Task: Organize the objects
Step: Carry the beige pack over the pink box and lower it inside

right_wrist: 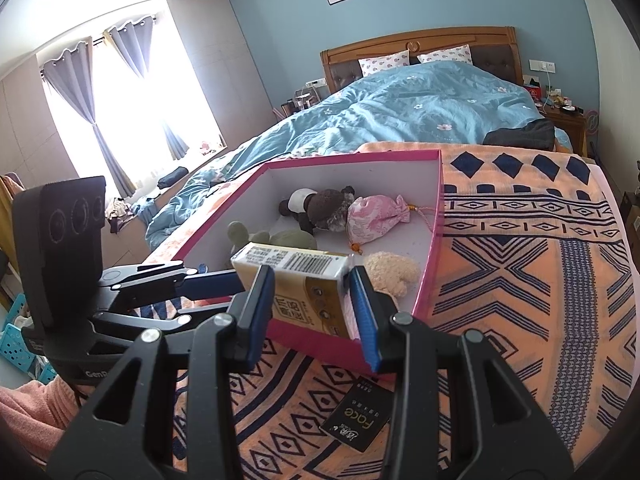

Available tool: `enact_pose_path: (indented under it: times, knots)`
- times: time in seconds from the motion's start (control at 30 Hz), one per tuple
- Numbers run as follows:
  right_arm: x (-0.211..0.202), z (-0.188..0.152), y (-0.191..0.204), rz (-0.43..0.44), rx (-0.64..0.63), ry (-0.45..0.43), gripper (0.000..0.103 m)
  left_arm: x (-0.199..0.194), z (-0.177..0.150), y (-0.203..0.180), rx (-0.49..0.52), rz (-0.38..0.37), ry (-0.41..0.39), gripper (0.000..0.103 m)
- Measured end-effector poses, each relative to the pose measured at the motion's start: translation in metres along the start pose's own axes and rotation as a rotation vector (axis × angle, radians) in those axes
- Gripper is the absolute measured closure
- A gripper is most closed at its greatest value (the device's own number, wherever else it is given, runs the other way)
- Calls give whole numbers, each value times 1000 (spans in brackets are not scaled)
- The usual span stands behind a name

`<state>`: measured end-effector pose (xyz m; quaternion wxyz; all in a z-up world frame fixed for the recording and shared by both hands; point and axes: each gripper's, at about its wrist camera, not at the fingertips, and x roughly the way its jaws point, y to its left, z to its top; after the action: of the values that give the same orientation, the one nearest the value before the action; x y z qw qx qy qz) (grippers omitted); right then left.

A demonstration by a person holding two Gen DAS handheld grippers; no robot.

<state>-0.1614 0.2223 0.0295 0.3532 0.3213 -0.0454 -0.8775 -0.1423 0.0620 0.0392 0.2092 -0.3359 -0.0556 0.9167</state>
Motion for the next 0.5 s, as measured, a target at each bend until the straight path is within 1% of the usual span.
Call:
enact_pose_path:
  times: [0.33, 0.5]
  knots:
    - [8, 2, -7, -10, 12, 16, 61, 3, 1, 1, -7, 2, 4, 68]
    - [14, 5, -11, -18, 17, 25, 61, 11, 3, 4, -11, 5, 18, 68]
